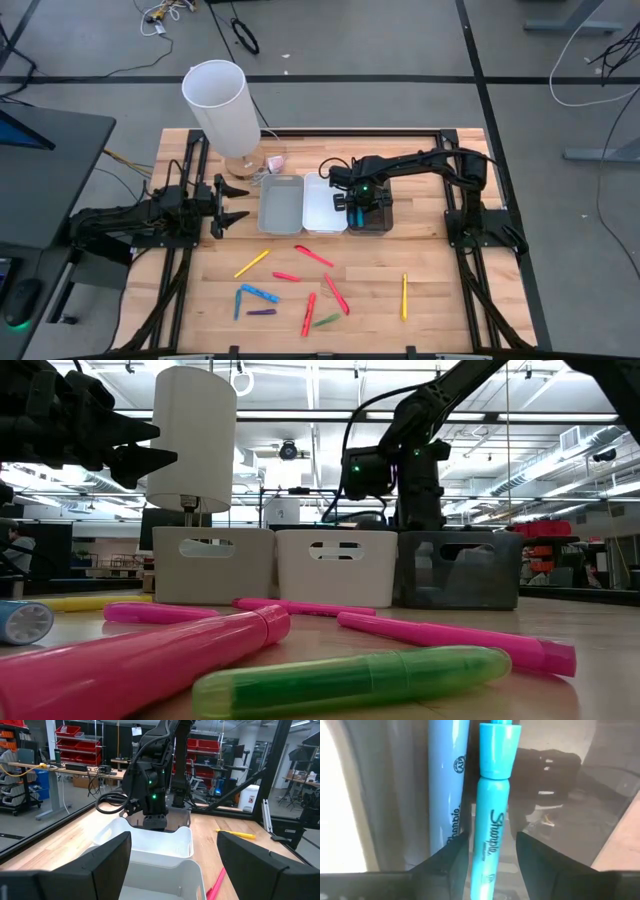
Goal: Pick & Place Markers
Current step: Put the right blue marker pen into the black bin, then put the orange marker pen into the black bin
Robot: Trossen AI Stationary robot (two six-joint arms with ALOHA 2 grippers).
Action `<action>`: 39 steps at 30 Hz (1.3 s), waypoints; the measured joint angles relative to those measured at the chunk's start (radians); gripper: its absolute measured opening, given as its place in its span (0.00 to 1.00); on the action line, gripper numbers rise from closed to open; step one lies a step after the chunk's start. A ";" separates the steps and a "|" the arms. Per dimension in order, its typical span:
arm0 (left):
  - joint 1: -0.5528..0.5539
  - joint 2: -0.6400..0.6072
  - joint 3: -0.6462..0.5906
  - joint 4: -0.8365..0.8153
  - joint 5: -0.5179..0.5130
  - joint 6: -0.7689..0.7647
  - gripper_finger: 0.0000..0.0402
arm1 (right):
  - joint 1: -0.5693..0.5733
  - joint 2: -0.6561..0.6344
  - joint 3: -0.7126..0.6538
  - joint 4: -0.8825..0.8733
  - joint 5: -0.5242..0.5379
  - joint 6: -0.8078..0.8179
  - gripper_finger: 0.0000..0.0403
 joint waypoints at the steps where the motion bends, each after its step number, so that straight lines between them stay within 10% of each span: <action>1: 0.000 0.000 0.000 0.000 0.000 0.000 0.75 | 0.000 -0.002 0.000 -0.005 0.000 0.004 0.41; 23: 0.000 0.000 0.000 0.000 0.000 0.000 0.75 | 0.000 -0.139 0.005 -0.111 0.019 0.034 0.41; 39: 0.000 0.000 0.000 0.000 0.000 0.000 0.75 | 0.014 -0.176 0.259 -0.325 0.032 -0.020 0.41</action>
